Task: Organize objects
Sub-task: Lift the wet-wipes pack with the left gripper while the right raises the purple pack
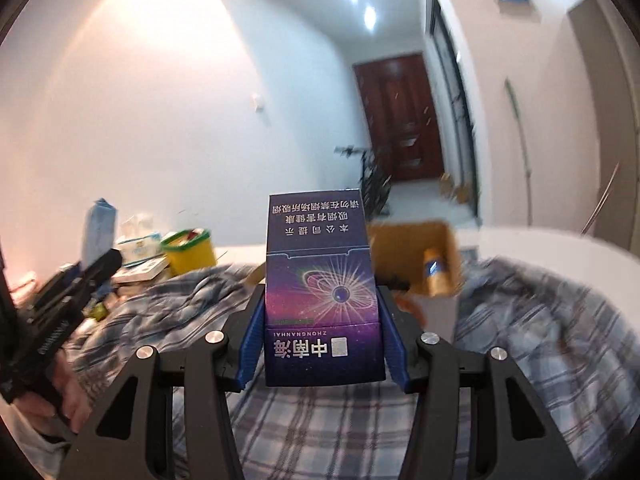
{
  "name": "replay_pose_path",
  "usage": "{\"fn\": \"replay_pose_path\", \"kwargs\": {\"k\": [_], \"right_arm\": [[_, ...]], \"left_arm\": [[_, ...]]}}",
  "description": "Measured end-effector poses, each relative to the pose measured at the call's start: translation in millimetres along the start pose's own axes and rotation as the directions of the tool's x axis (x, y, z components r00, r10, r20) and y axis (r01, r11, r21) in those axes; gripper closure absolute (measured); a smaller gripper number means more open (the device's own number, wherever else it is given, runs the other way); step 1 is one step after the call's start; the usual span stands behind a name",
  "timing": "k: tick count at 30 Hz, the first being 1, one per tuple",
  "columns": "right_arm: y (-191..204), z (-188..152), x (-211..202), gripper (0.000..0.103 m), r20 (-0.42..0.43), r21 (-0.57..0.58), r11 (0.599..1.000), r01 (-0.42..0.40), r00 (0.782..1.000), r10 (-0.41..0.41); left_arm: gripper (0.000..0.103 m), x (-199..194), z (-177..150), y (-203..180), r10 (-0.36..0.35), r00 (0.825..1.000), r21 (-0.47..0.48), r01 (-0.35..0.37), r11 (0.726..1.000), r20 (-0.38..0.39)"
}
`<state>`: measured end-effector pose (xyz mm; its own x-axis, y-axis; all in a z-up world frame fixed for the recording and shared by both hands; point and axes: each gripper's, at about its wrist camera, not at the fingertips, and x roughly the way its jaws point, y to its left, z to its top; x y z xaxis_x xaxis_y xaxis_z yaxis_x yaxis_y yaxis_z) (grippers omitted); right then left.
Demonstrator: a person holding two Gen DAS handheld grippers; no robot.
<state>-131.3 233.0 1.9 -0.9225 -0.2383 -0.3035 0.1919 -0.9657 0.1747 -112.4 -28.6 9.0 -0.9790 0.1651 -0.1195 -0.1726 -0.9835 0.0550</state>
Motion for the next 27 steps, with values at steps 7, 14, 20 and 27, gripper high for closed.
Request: {"fn": "replay_pose_path", "kwargs": {"k": [7, 14, 20, 27], "right_arm": [[-3.7, -1.4, 8.8, 0.053, -0.058, 0.063, 0.997, -0.053, 0.997, 0.056], [-12.7, -1.0, -0.2, 0.053, -0.005, 0.145, 0.983, -0.108, 0.994, 0.11], [1.0, 1.0, -8.0, 0.053, 0.057, 0.034, 0.997, -0.066, 0.996, 0.063], [-4.0, 12.5, -9.6, 0.053, 0.045, 0.016, 1.0, 0.008, 0.999, -0.009]], "left_arm": [[0.062, 10.5, -0.2, 4.7, 0.036, 0.998, -0.001, -0.036, 0.999, -0.058], [0.062, 10.6, -3.8, 6.7, 0.032, 0.997, -0.03, -0.034, 0.999, -0.067], [0.062, 9.7, -4.2, 0.9, 0.017, 0.998, 0.0, -0.017, 1.0, -0.066], [0.062, 5.3, -3.4, -2.1, 0.026, 0.999, 0.007, -0.025, 1.0, -0.044]]}}
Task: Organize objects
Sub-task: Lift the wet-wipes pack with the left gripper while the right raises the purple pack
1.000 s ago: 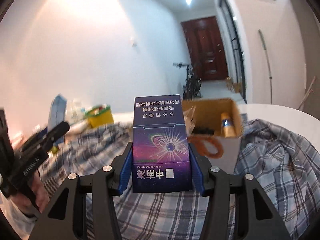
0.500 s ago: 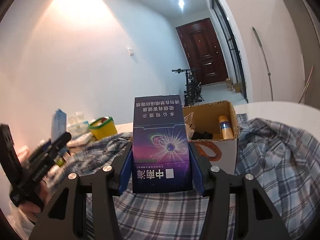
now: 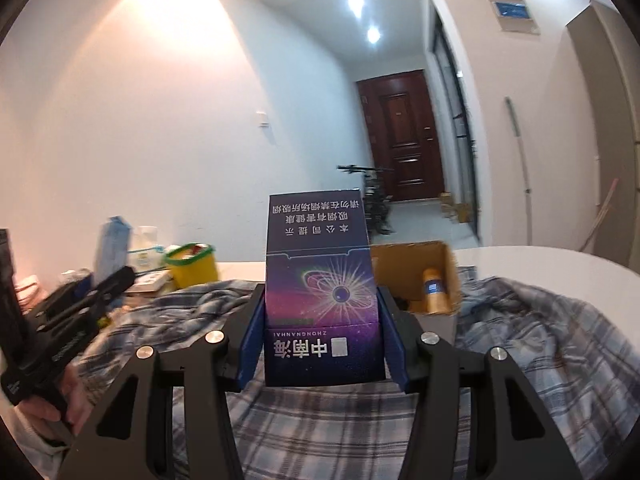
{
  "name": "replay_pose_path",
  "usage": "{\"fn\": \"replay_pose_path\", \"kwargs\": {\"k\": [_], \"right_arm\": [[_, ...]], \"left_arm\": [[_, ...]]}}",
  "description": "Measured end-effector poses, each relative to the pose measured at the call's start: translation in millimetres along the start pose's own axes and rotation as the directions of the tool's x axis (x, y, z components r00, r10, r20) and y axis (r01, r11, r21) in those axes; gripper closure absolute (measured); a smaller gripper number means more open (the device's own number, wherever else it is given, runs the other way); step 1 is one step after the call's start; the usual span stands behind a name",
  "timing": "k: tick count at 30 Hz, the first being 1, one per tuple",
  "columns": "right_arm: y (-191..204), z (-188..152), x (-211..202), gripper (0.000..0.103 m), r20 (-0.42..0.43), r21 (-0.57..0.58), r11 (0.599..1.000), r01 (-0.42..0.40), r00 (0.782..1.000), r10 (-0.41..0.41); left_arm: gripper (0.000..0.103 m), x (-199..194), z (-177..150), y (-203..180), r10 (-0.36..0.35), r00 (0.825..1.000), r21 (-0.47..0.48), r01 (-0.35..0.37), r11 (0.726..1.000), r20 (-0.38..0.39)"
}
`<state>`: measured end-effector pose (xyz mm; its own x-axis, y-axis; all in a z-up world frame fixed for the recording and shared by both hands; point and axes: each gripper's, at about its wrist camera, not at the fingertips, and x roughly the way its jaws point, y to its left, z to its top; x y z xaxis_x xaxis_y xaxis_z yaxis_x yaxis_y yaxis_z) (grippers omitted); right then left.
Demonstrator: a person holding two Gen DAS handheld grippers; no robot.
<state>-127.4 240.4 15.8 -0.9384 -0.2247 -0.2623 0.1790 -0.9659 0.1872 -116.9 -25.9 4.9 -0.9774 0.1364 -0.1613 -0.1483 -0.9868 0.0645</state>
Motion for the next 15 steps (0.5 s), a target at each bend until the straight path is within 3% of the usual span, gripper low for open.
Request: {"fn": "replay_pose_path", "kwargs": {"k": [4, 8, 11, 15], "right_arm": [[-4.6, 14.7, -15.6, 0.053, 0.047, 0.006, 0.998, 0.062, 0.997, -0.063], [-3.6, 39.7, -45.8, 0.053, 0.168, -0.018, 0.993, 0.119, 0.979, -0.114], [0.0, 62.7, -70.4, 0.053, 0.243, -0.056, 0.989, 0.136, 0.963, -0.118], [12.3, 95.4, -99.5, 0.053, 0.285, -0.095, 0.991, 0.096, 0.956, -0.065]], "left_arm": [[0.062, 0.4, 1.9, -0.7, 0.01, 1.0, 0.007, -0.01, 1.0, 0.005], [0.062, -9.6, 11.0, -5.9, 0.042, 0.998, 0.036, -0.043, 0.998, 0.048], [0.062, -20.2, 28.9, -10.7, 0.011, 0.998, 0.046, -0.014, 0.999, 0.055], [0.062, -30.1, 67.7, -14.6, -0.074, 0.997, 0.003, 0.074, 0.997, 0.031]]}}
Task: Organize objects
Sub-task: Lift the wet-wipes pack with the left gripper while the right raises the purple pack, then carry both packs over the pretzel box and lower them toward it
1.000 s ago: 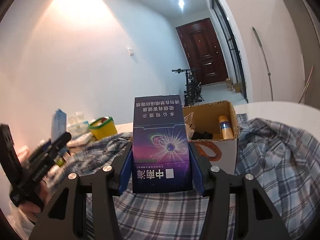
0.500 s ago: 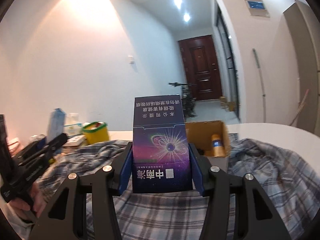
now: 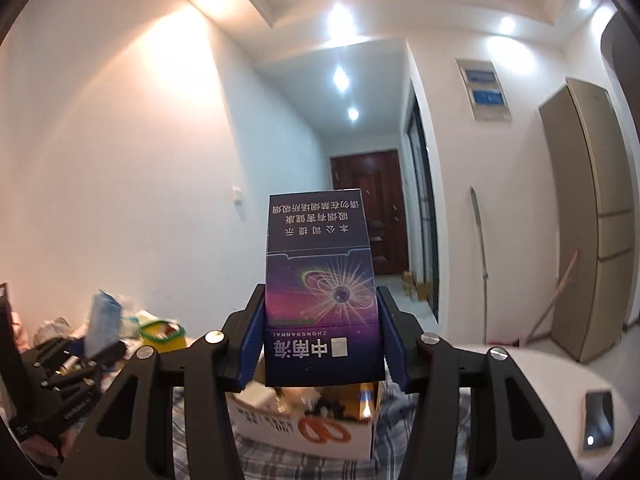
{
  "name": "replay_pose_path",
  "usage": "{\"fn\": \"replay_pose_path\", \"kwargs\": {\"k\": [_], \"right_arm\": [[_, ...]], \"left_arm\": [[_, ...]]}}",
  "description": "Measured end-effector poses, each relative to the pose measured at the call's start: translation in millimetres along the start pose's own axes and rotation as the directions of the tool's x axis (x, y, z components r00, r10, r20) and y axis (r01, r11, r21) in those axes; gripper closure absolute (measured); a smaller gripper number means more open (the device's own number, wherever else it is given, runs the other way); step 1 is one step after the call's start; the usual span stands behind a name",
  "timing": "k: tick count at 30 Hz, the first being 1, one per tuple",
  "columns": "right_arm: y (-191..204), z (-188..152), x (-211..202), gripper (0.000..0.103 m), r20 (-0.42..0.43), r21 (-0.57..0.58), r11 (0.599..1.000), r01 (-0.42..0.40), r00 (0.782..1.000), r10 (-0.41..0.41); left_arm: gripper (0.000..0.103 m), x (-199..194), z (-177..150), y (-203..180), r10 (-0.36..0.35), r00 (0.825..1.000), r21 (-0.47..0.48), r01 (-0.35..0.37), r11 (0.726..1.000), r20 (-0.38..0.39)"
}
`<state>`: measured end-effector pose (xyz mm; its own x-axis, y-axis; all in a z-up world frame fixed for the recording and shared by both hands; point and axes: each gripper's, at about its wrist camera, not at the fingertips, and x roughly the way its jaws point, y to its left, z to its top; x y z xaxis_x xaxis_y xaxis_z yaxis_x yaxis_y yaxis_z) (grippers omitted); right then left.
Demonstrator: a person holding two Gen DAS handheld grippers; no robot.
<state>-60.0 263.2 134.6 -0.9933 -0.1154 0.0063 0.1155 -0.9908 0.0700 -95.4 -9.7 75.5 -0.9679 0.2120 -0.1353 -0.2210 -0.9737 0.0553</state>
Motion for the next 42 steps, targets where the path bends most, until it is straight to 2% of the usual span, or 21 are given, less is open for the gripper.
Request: {"fn": "replay_pose_path", "kwargs": {"k": [2, 4, 8, 11, 14, 18, 21, 24, 26, 31, 37, 42], "right_arm": [[7.3, 23.2, -10.0, 0.053, 0.038, -0.031, 0.998, -0.052, 0.998, 0.054], [15.5, 43.6, -16.5, 0.053, 0.075, -0.063, 0.996, -0.062, 0.995, 0.066], [17.1, 85.4, -22.2, 0.053, 0.133, -0.013, 0.997, -0.08, 0.988, 0.081], [1.5, 111.7, -26.0, 0.053, 0.174, 0.054, 0.998, -0.009, 0.985, 0.0], [-21.3, 114.1, -32.0, 0.053, 0.212, 0.138, 0.99, -0.006, 0.977, -0.024], [-44.2, 92.5, -31.6, 0.053, 0.197, 0.154, 0.985, 0.076, 0.975, -0.106], [-54.1, 87.6, -16.8, 0.053, 0.127, 0.124, 0.985, 0.12, 0.983, -0.135], [-52.3, 85.6, -9.7, 0.053, 0.105, 0.082, 0.985, 0.15, 0.982, -0.158], [-46.9, 85.2, -7.5, 0.053, 0.1, 0.061, 0.984, 0.166, 0.98, -0.171], [-34.3, 77.5, 1.7, 0.053, 0.071, 0.045, 0.991, 0.124, 0.989, -0.127], [-26.6, 70.0, 4.9, 0.053, 0.053, 0.014, 0.99, 0.138, 0.989, -0.138], [-35.5, 64.2, 22.9, 0.053, -0.008, 0.028, 0.991, 0.127, 0.992, -0.127]], "left_arm": [[0.062, -4.1, 26.6, -0.5, -0.062, 0.998, -0.054, 0.062, 0.997, 0.003], [0.062, -9.2, 51.0, -3.9, -0.1, 0.994, -0.072, 0.103, 0.992, 0.04], [0.062, -27.7, 109.5, -18.8, -0.112, 0.979, -0.079, 0.127, 0.989, 0.169], [0.062, -39.3, 141.2, -27.6, -0.181, 0.962, -0.099, 0.205, 0.974, 0.203], [0.062, -49.6, 159.6, -42.6, -0.245, 0.948, -0.121, 0.273, 0.954, 0.203], [0.062, -51.9, 159.9, -57.0, -0.253, 0.941, -0.103, 0.282, 0.954, 0.226], [0.062, -33.2, 149.7, -55.4, -0.289, 0.941, -0.131, 0.313, 0.941, 0.177], [0.062, -14.6, 139.4, -55.9, -0.269, 0.952, -0.106, 0.285, 0.953, 0.146], [0.062, -5.5, 132.5, -56.4, -0.224, 0.965, -0.096, 0.238, 0.966, 0.134], [0.062, 20.5, 122.0, -52.6, -0.193, 0.977, -0.11, 0.203, 0.973, 0.09], [0.062, 40.1, 111.6, -49.9, -0.159, 0.987, -0.122, 0.162, 0.979, 0.037], [0.062, 57.5, 104.9, -46.7, -0.146, 0.989, -0.138, 0.143, 0.98, -0.008]]}}
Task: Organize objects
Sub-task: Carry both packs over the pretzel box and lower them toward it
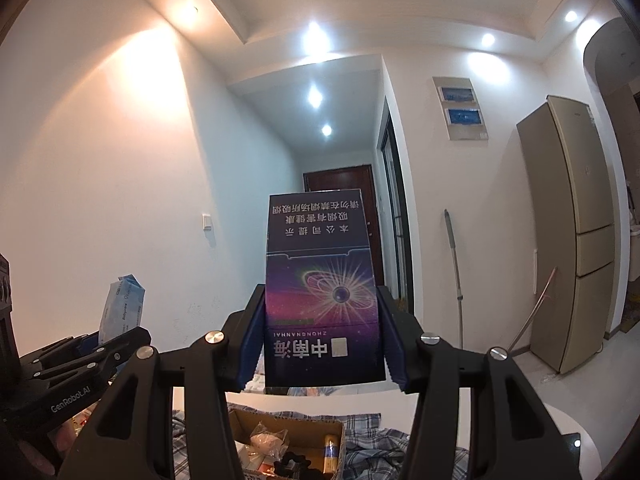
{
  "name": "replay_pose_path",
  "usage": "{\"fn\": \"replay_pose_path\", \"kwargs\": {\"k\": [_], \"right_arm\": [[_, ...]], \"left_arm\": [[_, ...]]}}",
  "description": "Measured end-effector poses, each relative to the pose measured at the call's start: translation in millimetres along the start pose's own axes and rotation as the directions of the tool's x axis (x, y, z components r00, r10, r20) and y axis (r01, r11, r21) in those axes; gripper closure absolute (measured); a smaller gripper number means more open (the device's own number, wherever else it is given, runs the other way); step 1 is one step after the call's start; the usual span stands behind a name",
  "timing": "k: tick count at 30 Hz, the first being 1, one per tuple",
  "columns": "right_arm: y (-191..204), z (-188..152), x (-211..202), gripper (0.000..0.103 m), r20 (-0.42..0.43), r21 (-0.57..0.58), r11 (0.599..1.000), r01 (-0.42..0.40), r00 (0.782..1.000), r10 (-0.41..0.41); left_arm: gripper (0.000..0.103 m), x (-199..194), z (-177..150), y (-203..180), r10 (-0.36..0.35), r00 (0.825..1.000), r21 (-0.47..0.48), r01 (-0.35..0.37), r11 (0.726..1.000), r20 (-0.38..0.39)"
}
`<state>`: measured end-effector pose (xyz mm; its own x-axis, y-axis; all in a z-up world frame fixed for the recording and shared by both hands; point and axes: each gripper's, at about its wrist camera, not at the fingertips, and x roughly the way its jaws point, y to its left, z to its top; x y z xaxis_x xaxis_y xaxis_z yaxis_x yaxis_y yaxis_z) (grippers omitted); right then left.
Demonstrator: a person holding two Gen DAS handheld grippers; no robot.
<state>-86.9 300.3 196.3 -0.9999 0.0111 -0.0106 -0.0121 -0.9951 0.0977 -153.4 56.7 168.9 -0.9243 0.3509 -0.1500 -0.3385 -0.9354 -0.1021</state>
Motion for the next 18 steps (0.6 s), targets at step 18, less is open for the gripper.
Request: {"fn": "replay_pose_path", "kwargs": {"k": [18], "right_arm": [[-10.4, -27.2, 58.3, 0.053, -0.168, -0.026, 1.0, 0.007, 0.986, -0.011]], "left_arm": [[0.062, 128.0, -88.5, 2.4, 0.018, 0.928, 0.036, -0.005, 0.999, -0.372]]}}
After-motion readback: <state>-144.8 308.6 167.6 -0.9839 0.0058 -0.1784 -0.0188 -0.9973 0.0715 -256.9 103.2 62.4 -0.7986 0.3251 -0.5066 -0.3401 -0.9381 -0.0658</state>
